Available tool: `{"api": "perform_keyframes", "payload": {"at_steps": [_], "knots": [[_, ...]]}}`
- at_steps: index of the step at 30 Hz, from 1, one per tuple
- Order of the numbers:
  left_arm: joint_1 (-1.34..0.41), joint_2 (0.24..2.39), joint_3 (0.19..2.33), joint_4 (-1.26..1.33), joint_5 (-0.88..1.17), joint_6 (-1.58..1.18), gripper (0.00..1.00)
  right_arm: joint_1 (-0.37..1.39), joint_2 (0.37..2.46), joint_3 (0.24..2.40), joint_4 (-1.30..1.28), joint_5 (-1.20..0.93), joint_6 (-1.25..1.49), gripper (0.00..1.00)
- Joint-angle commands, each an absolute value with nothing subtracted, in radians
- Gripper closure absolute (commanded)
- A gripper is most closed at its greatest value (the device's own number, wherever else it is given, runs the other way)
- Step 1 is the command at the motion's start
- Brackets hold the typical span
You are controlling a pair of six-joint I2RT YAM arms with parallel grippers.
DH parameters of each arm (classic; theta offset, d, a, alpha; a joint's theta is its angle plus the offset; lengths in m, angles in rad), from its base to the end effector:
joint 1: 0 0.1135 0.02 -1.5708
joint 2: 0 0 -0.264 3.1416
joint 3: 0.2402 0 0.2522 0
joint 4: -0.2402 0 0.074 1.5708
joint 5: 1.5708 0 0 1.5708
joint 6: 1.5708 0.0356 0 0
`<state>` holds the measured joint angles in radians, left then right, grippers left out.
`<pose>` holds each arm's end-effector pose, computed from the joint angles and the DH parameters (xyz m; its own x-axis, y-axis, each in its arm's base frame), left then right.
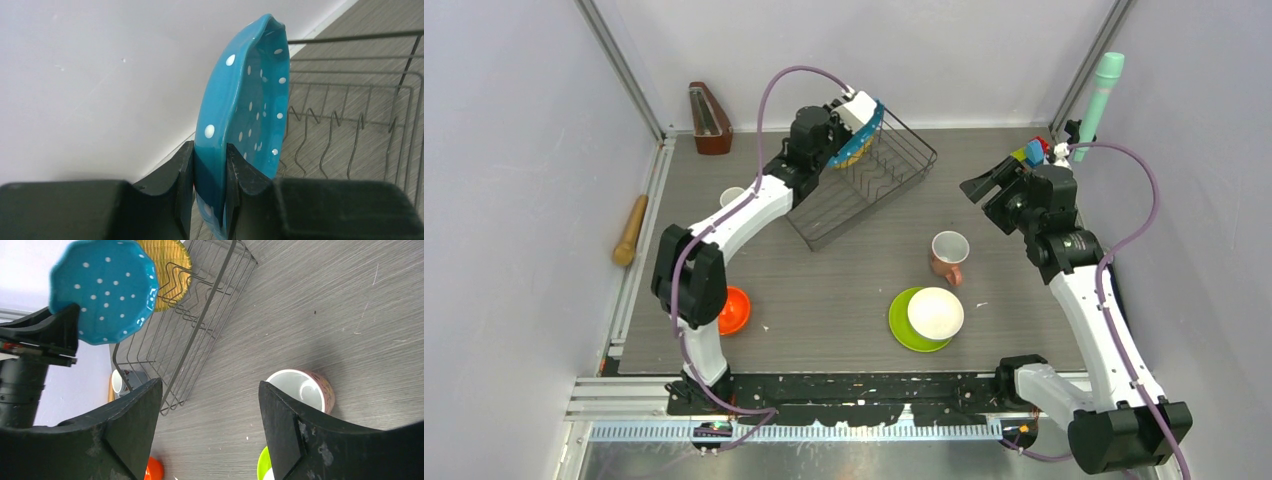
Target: Load the mixed dishes into the dish rack
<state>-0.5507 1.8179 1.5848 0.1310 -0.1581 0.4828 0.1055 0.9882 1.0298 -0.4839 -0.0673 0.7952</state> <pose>0.3824 -0.2283 0.3601 0.1010 0.4760 -0.8736 0.3798 0.7932 0.4761 0.2145 0.0251 0.3572 -0.4162 0.6723 -0.6122 0.1880 0.7224 0.6655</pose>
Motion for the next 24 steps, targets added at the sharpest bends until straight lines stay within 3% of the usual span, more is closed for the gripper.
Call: {"api": "perform_keyframes", "payload": {"at_steps": [1, 24], "knots": [[-0.555, 1.820, 1.681, 0.404, -0.197, 0.541, 1.00, 0.110, 1.004, 1.080, -0.424, -0.055, 0.780, 0.24], [-0.554, 2.014, 1.741, 0.512, -0.235, 0.622, 1.00, 0.109, 1.051, 1.081, -0.391, -0.098, 0.793, 0.24]]}}
